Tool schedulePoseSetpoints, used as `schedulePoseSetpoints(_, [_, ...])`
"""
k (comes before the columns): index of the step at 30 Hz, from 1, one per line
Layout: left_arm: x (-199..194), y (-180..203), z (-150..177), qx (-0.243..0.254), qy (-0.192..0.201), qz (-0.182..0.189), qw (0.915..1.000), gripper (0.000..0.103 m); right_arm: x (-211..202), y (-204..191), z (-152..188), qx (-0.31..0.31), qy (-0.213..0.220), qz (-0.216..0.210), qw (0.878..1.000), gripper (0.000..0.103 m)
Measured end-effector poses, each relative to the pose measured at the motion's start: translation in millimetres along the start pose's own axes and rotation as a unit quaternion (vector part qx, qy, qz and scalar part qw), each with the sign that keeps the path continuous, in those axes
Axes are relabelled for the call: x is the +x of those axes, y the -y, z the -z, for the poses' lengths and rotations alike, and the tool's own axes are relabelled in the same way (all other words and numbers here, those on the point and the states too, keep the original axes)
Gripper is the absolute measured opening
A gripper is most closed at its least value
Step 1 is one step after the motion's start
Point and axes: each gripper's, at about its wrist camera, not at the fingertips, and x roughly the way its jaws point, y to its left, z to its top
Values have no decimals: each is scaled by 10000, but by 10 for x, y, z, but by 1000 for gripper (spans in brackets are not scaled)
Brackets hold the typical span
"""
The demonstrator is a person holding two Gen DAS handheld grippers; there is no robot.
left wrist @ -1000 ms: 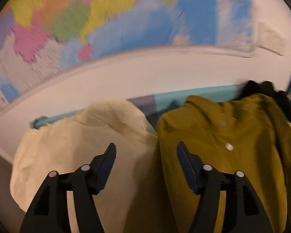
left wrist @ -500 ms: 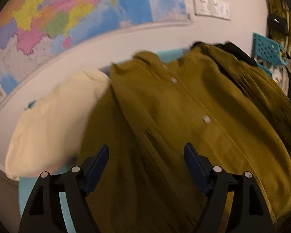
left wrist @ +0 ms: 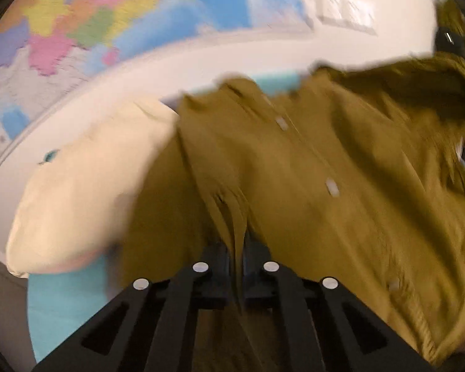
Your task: Fold large clothes
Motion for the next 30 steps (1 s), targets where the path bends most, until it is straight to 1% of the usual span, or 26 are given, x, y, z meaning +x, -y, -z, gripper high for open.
schedulePoseSetpoints(1, [-70, -128, -84, -135, 115, 20, 9998, 4, 14, 179, -20, 271, 21, 100, 9996, 9])
schedulePoseSetpoints(2, [-120, -230, -137, -231, 190, -57, 9995, 4, 68, 332, -8, 509, -59, 99, 9986, 9])
schedulePoseSetpoints(3, [-190, -399, -194, -385, 285, -193, 9987, 4, 124, 418, 33, 615, -150, 63, 9980, 10])
schedulePoseSetpoints(5, [-249, -704, -249, -669, 305, -403, 9965, 4, 313, 594, 137, 876, -387, 246, 9951, 12])
schedulePoseSetpoints(6, [-250, -844, -253, -783, 273, -512, 9952, 4, 456, 644, 214, 887, -582, 370, 9937, 18])
schedulePoseSetpoints(7, [-222, -1025, -231, -853, 202, -624, 9942, 8, 603, 694, 297, 926, -807, 462, 9913, 25])
schedulePoseSetpoints(8, [-173, -1162, -201, -965, 86, -825, 9919, 20, 700, 742, 365, 1028, -961, 541, 9886, 32])
schedulePoseSetpoints(9, [-112, -1258, -169, -1063, -76, -1112, 9881, 28, 777, 777, 444, 1050, -1069, 597, 9869, 48])
schedulePoseSetpoints(10, [-28, -1307, -127, -985, -242, -1375, 9853, 40, 819, 799, 500, 1048, -1126, 650, 9860, 63])
schedulePoseSetpoints(11, [24, -1326, -98, -908, -311, -1530, 9836, 49, 817, 823, 549, 1095, -1133, 745, 9847, 69])
schedulePoseSetpoints(12, [77, -1322, -58, -865, -361, -1778, 9796, 51, 794, 868, 579, 1193, -1103, 821, 9833, 73])
schedulePoseSetpoints(14, [89, -1265, -21, -791, -339, -2005, 9759, 60, 622, 918, 615, 1352, -896, 801, 9835, 74])
schedulePoseSetpoints(15, [38, -1235, -25, -814, -235, -2044, 9752, 61, 531, 904, 625, 1344, -839, 842, 9838, 77])
schedulePoseSetpoints(16, [-72, -1203, -38, -898, 32, -1900, 9777, 60, 410, 863, 649, 1251, -767, 850, 9855, 82])
schedulePoseSetpoints(17, [-152, -1190, -43, -972, 224, -1707, 9803, 61, 355, 835, 669, 1156, -735, 800, 9873, 83])
schedulePoseSetpoints(18, [-261, -1173, -53, -1090, 432, -1419, 9829, 61, 271, 756, 722, 997, -758, 697, 9897, 84])
schedulePoseSetpoints(19, [-321, -1151, -69, -1131, 522, -1274, 9840, 61, 223, 658, 788, 795, -865, 635, 9910, 84])
schedulePoseSetpoints(21, [-432, -1034, -109, -1039, 785, -1075, 9856, 61, 182, 460, 912, 382, -1036, 580, 9922, 84])
schedulePoseSetpoints(23, [-468, -894, -190, -891, 901, -905, 9878, 63, 234, 276, 1044, 3, -1264, 658, 9898, 82])
schedulePoseSetpoints(24, [-494, -828, -223, -802, 982, -759, 9890, 63, 275, 227, 1086, -134, -1358, 707, 9881, 68])
schedulePoseSetpoints(25, [-510, -756, -252, -734, 1025, -660, 9898, 65, 308, 198, 1105, -188, -1445, 696, 9869, 41])
schedulePoseSetpoints(26, [-512, -658, -295, -620, 1048, -613, 9907, 65, 324, 181, 1094, -181, -1481, 705, 9863, 29])
schedulePoseSetpoints(27, [-504, -586, -324, -515, 1044, -589, 9915, 65, 292, 178, 1058, -136, -1408, 649, 9878, 19])
schedulePoseSetpoints(29, [-495, -455, -354, -328, 1073, -394, 9929, 65, 160, 159, 913, 9, -1193, 253, 9925, 13])
schedulePoseSetpoints(30, [-492, -389, -369, -237, 1078, -306, 9934, 65, 55, 150, 798, 138, -1015, 38, 9947, 12])
